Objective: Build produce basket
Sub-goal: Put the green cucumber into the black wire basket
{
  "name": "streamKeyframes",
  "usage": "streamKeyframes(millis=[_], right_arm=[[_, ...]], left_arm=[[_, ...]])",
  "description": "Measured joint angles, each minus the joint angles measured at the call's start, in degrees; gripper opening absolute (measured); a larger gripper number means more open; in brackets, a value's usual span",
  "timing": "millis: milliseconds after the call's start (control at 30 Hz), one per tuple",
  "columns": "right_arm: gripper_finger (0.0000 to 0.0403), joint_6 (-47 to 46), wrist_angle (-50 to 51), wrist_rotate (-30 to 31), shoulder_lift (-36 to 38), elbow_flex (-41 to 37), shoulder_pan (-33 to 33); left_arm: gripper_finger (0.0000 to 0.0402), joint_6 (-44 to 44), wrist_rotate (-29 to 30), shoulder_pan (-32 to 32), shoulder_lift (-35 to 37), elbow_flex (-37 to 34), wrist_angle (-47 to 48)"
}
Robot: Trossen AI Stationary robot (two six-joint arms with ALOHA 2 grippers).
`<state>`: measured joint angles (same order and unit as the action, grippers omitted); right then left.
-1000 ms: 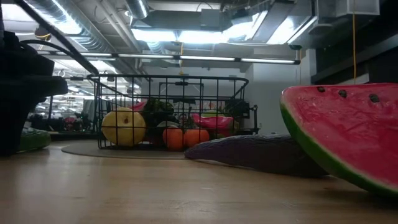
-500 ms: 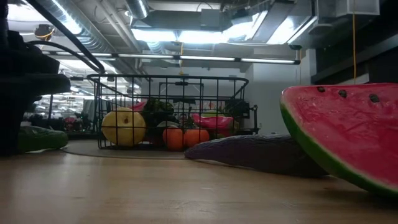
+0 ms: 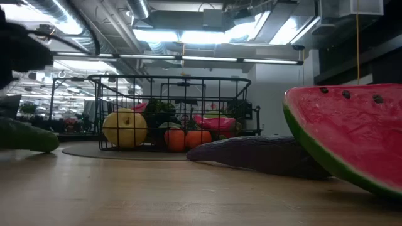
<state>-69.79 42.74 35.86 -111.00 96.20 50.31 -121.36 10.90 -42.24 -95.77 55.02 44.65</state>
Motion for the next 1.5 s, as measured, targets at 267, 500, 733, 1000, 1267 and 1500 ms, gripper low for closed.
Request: streamKeyframes(millis=[267, 500, 733, 1000, 1267, 1500], right_arm=[[0.0204, -0.2, 1.6, 0.0, 0.0, 0.0, 0.3], [0.0204, -0.3, 1.7, 0.0, 0.0, 0.0, 0.3], [0.0204, -0.3, 1.7, 0.0, 0.0, 0.0, 0.3], [0.0204, -0.4, 1.7, 0.0, 0.0, 0.0, 0.3], [0.0204, -0.4, 1.7, 0.0, 0.0, 0.0, 0.3], [0.0204, -0.4, 1.7, -0.5, 0.0, 0.0, 0.3]], left_arm=[[0.0096, 3.1, 0.2, -2.7, 0.1, 8.5, 0.1], [0.0095, 8.9, 3.9, -4.3, 0.2, 14.9, -2.1], [0.0095, 17.9, 8.7, -3.8, 0.2, 20.4, -2.4], [0.0095, 31.4, 11.3, -1.0, 0.2, 22.0, -10.5], [0.0095, 46.0, 11.5, 3.2, 0.2, 22.0, -22.3], [0.0095, 52.9, 11.2, 5.4, 2.4, 21.9, -24.8]])
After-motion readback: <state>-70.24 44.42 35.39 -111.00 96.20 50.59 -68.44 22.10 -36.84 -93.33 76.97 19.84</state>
